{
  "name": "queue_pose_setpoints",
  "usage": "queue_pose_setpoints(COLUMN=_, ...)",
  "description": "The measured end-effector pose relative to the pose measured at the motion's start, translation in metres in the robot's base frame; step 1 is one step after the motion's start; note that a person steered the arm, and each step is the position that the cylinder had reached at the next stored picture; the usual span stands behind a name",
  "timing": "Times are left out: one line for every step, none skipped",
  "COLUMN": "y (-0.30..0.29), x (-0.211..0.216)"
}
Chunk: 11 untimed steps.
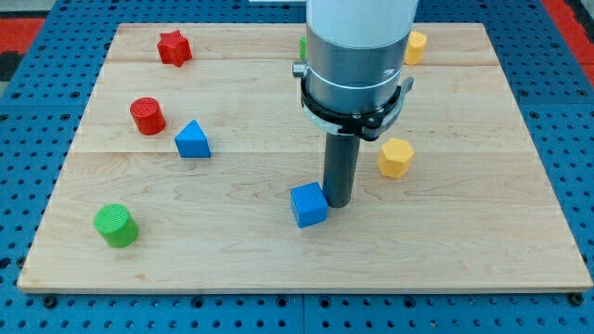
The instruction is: Push the blue cube to the bottom center
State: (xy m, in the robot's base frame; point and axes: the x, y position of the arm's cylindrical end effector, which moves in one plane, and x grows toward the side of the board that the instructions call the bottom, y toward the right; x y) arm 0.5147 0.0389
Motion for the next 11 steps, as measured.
queue_pose_setpoints(y=-0.005, x=0.000)
queue_pose_setpoints(y=-0.010, x=0.000)
queue_pose_setpoints(y=-0.016, x=0.000)
queue_pose_setpoints(y=-0.024, x=0.000)
queue_pose_setpoints(y=-0.036, x=0.000)
queue_pose_setpoints(y=-0.064, x=0.000)
queue_pose_setpoints(y=-0.106, x=0.002)
queue_pose_setpoints(y=-0.081, x=-0.002)
queue_pose_setpoints(y=-0.090, x=-0.021)
queue_pose_setpoints(y=-0.161, x=-0.024)
queue_pose_setpoints(y=-0.195, x=0.010)
